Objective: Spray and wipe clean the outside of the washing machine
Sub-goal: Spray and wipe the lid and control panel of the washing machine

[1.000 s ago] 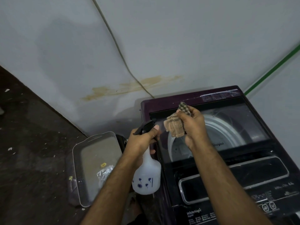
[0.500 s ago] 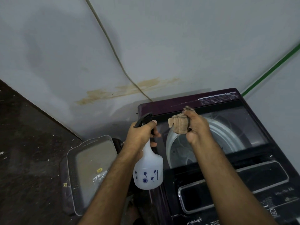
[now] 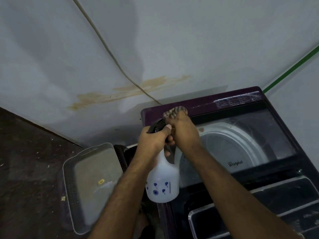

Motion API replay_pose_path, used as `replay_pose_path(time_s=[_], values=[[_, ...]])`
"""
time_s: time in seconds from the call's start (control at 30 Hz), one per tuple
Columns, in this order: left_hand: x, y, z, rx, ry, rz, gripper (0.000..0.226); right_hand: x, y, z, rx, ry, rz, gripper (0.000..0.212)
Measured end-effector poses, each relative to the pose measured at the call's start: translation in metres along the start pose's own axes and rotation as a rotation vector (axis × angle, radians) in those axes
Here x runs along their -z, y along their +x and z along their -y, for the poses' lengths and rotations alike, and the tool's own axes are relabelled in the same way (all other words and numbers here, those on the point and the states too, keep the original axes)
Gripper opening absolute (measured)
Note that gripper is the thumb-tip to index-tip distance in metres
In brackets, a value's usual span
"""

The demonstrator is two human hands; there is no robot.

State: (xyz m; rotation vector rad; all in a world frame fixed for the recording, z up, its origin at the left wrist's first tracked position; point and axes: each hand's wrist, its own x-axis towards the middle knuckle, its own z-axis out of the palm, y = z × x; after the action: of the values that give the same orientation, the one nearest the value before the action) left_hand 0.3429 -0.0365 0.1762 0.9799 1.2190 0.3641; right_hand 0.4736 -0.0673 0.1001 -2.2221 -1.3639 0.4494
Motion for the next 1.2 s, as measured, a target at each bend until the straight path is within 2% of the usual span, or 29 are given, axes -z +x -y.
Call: replay_pose_path(time_s=[0.07,0.17,0.23,0.3,0.4,0.5,0.63,0.7,0.8,0.83,0.9,1.0,1.07,1.1,1.2], values=[[0.002,0.005,0.000,0.007,0.006,-0.012,0.015,0.000,-0.007,-0.019,0.066,-0.037,-0.015,0.028],[0.006,0.011,0.000,0.030,0.015,-0.014,0.018,0.012,0.011,-0.047,-0.079,-0.043,-0.154,0.036],[0.005,0.014,0.002,0.037,0.017,-0.015,0.017,0.009,0.032,-0.041,-0.128,-0.086,-0.220,0.039],[0.003,0.016,0.002,0.042,0.008,-0.019,0.016,-0.001,0.040,-0.014,-0.040,-0.096,-0.173,0.037],[0.002,0.017,0.002,0.064,-0.019,-0.007,0.010,-0.010,0.022,0.003,0.126,-0.053,-0.012,0.026],[0.011,0.016,0.001,0.094,-0.024,-0.001,0.009,-0.005,0.003,-0.026,0.190,-0.161,-0.054,0.037],[0.024,0.017,0.007,0.121,-0.002,-0.019,0.008,-0.014,0.031,-0.029,0.043,-0.010,-0.096,0.040],[0.025,0.017,0.010,0.103,0.036,-0.027,0.011,-0.029,0.042,-0.003,0.115,-0.107,-0.082,0.047],[0.027,0.017,0.007,0.083,0.061,-0.039,0.013,-0.039,0.029,0.021,0.247,-0.189,0.094,0.046],[0.028,0.017,0.006,0.076,0.063,-0.040,0.013,-0.036,0.017,0.020,0.273,-0.198,0.096,0.043],[0.031,0.017,0.003,0.057,0.061,-0.036,0.013,-0.025,-0.006,0.005,0.302,-0.205,-0.022,0.039],[0.033,0.015,0.002,0.028,0.065,-0.027,0.006,-0.009,0.002,-0.023,0.092,-0.236,-0.146,0.060],[0.030,0.012,0.003,0.019,0.073,-0.017,0.009,-0.010,0.024,-0.024,-0.055,-0.214,-0.182,0.063],[0.027,0.011,0.003,0.016,0.080,-0.011,0.006,-0.015,0.031,-0.018,-0.072,-0.231,-0.159,0.059],[0.015,0.006,0.000,0.025,0.082,0.020,0.007,-0.022,0.016,-0.001,0.042,-0.204,-0.039,0.046]])
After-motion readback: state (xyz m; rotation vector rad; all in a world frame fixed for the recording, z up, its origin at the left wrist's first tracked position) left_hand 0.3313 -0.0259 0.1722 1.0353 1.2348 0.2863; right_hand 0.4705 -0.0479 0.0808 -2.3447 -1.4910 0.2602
